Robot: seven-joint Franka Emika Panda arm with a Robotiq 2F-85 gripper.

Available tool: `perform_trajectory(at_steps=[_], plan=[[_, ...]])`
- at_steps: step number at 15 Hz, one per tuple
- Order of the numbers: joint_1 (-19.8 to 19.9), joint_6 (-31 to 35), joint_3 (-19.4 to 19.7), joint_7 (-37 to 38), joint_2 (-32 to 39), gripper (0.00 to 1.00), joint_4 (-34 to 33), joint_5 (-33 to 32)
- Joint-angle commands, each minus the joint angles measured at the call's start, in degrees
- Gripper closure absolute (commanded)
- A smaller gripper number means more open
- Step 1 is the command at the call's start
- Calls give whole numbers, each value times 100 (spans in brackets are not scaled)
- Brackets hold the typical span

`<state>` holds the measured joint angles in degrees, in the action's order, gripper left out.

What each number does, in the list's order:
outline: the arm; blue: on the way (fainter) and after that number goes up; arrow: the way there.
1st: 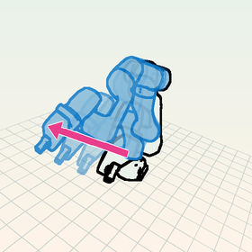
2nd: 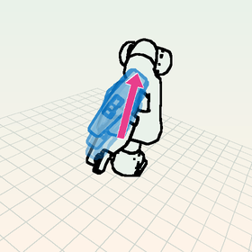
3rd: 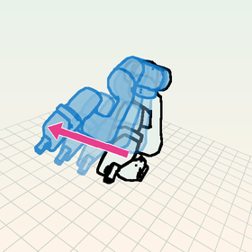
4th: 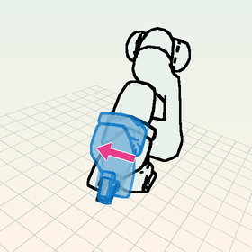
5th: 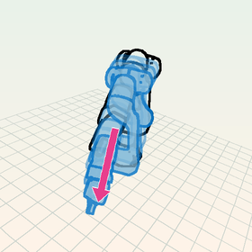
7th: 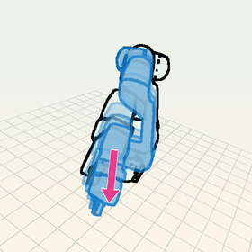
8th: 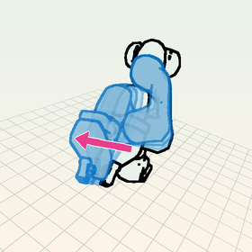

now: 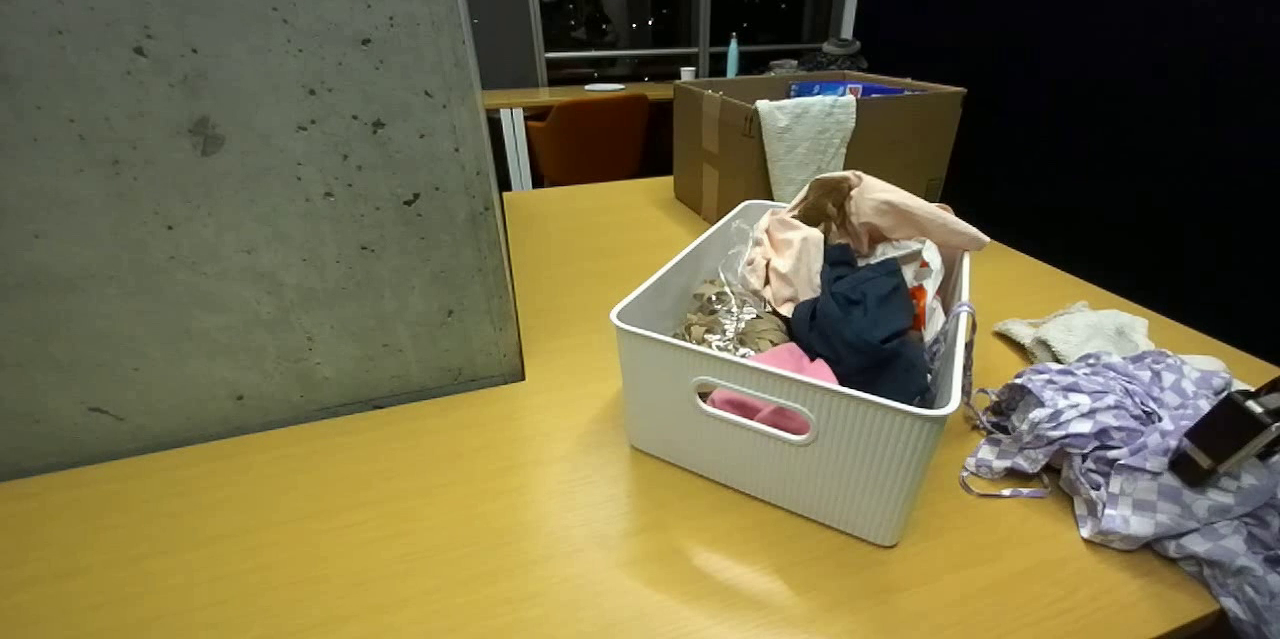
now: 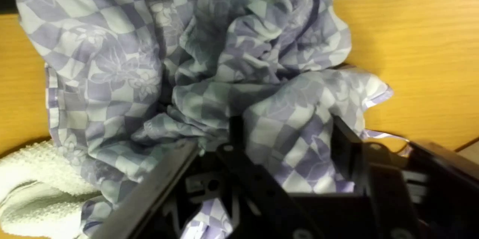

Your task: Put the purple clothing, towel and radish in the storage container.

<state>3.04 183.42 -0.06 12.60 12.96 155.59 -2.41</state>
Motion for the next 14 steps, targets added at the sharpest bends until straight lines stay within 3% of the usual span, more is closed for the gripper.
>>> perform_trajectory(at_steps=[1, 5, 10, 12, 14], plan=[[-379, 154, 227, -253, -125, 71, 61, 260], [-748, -2, 669, -158, -384, 99, 61, 90], [-1772, -482, 2040, -81, -789, 99, -359, -214], [-2146, -840, 2588, 166, -853, 99, -784, -728], [-2392, -1303, 2873, 659, -987, 99, -1239, -1436]])
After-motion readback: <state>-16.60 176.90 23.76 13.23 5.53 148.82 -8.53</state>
